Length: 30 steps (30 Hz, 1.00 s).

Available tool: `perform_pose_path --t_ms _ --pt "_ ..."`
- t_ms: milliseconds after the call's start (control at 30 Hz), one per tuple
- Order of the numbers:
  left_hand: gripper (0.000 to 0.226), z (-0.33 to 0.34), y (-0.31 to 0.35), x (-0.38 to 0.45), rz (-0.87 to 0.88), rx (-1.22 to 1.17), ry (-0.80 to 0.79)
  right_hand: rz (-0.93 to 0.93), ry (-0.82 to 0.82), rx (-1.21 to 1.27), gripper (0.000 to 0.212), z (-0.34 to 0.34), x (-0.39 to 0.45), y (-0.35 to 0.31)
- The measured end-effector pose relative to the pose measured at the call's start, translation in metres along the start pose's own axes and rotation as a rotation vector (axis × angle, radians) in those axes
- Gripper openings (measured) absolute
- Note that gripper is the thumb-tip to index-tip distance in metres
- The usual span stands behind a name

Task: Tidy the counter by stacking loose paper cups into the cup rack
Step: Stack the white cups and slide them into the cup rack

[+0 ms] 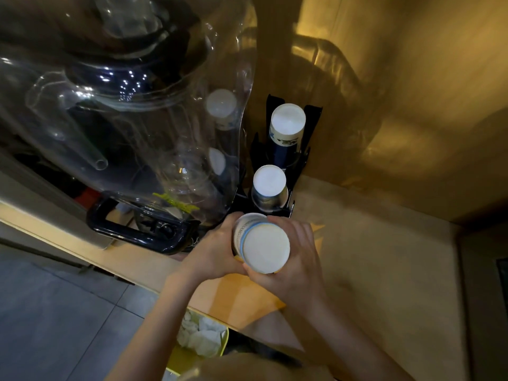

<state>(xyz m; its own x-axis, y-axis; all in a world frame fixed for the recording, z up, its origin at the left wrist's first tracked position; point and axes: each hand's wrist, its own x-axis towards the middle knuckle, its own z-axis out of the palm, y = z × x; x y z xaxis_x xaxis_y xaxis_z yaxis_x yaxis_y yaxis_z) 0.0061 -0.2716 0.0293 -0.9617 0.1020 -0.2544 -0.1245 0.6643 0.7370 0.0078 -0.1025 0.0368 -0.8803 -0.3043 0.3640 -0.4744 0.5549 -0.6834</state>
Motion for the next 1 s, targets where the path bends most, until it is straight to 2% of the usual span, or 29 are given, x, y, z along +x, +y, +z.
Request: perform_pose_path --t_ms 100,400,500,600,733,833,1000 --pt "0.096 -0.003 0.002 0.002 0.012 -0.093 -0.024 -0.003 0.021 -0.038 0.073 -0.001 -0.002 -0.001" --pt "0.107 0.007 -0.001 0.002 0.084 -0.047 -0.007 0.033 0.035 -0.004 0.077 -0.006 -0.004 -0.002" --pt "0.102 0.007 -0.003 0.004 0.066 -0.044 -0.026 0.057 0.034 -0.021 0.075 -0.006 -0.004 -0.002" --pt "0.095 0.006 -0.001 0.008 0.060 -0.079 -0.005 0.078 0.052 -0.012 0.072 -0.006 -0.003 -0.003" --pt "0.095 0.005 0.001 0.006 0.086 -0.100 0.019 0.147 0.060 0.077 0.070 -0.013 -0.002 -0.009" --pt "0.098 0.006 -0.001 0.001 0.026 -0.088 0.066 0.197 0.056 0.130 0.083 -0.014 -0.002 -0.010" --pt "0.092 0.012 0.003 -0.007 0.047 -0.035 0.140 0.204 0.026 0.120 0.079 -0.011 -0.001 -0.012"
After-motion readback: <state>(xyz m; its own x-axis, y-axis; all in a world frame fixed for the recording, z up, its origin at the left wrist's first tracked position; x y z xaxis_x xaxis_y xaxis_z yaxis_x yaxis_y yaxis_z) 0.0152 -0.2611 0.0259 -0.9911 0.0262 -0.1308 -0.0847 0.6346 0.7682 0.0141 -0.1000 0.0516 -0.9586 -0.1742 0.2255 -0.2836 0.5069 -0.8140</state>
